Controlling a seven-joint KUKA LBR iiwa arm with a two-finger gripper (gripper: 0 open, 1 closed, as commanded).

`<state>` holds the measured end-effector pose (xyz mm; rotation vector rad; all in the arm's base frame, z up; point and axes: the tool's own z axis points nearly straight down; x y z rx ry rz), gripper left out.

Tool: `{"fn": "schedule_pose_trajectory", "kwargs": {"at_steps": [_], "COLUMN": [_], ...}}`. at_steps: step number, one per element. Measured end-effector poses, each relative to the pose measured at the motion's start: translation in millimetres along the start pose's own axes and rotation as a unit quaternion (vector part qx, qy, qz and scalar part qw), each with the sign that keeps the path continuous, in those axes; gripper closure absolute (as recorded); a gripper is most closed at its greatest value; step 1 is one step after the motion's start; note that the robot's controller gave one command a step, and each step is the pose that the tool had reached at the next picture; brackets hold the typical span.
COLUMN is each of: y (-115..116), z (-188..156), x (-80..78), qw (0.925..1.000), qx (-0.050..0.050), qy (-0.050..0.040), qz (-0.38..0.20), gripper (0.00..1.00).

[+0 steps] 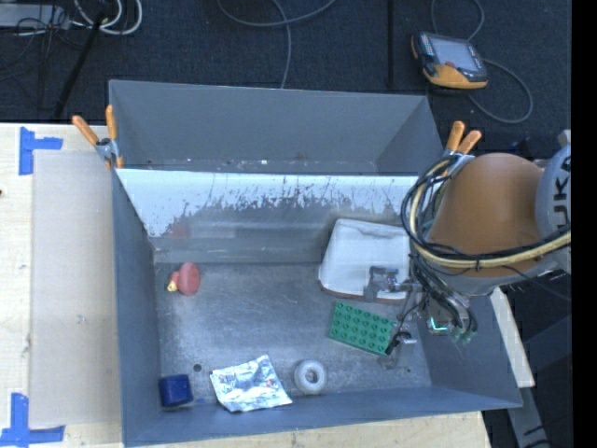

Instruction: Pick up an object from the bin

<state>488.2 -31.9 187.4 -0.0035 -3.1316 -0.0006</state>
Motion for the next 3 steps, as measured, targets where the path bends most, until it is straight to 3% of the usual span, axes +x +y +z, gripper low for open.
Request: {"fn": "schedule_pose_trajectory", "kwargs": {"at_steps": [1, 2, 3], "y": [-4, -4, 39], "z": [109, 105, -34], "x": [-30.5, -31.9, -2.7], "qw": [0.9998, 0.9998, 0.9993], "qx": [0.0, 0.0, -0.001], "qy": [-0.0011, -0.0041, -0.0082], "qz": [0.018, 0.017, 0.038], "gripper": [0.0, 1.0, 1.0]}}
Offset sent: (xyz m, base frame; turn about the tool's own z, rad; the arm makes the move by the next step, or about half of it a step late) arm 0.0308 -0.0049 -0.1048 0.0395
